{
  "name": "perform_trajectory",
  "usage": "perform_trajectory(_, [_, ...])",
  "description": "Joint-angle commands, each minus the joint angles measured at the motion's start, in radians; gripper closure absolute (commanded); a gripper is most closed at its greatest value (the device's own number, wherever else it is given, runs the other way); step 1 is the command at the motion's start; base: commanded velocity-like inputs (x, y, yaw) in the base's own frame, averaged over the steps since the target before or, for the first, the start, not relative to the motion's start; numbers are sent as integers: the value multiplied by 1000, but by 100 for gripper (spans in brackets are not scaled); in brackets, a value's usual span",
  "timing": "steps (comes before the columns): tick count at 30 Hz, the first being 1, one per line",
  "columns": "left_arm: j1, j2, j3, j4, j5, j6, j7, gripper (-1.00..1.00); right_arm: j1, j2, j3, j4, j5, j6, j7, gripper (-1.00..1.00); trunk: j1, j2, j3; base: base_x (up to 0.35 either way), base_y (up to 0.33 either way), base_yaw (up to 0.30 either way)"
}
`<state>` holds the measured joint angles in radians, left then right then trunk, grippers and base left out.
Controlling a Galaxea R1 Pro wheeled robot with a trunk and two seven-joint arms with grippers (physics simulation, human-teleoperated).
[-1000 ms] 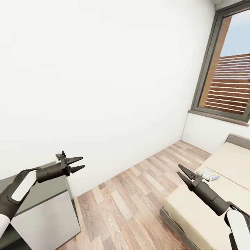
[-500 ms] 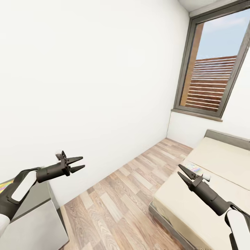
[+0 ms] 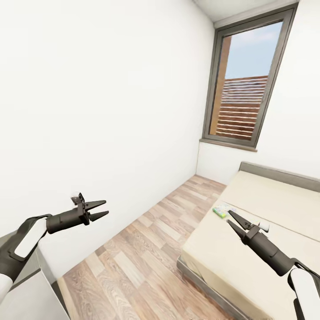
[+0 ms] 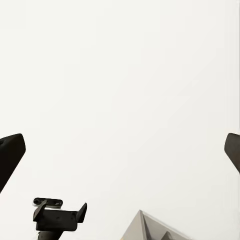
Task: Put all the toys in the child's room - the three board games (two on the bed and one on the table), the two jigsaw puzzles on the table, and the tennis ball on the table - inside the toy box on the table in the child's room.
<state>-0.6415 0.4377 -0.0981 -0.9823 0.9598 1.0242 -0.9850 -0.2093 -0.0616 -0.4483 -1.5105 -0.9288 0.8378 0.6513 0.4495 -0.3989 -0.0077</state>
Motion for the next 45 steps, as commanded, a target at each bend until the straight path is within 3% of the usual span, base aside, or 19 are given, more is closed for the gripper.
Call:
perform_trajectory(1, [0,1,-2,1,2,4,-3,-100,-1,0,-1,0,-1,6,2,-100,0,-1,0,0,0,-274])
perform_trajectory(45, [-1,1,-2,1,2,4,-3,-100,-1,0,-1,1,1,6,2,-100,0,-1,18,12,5,-273])
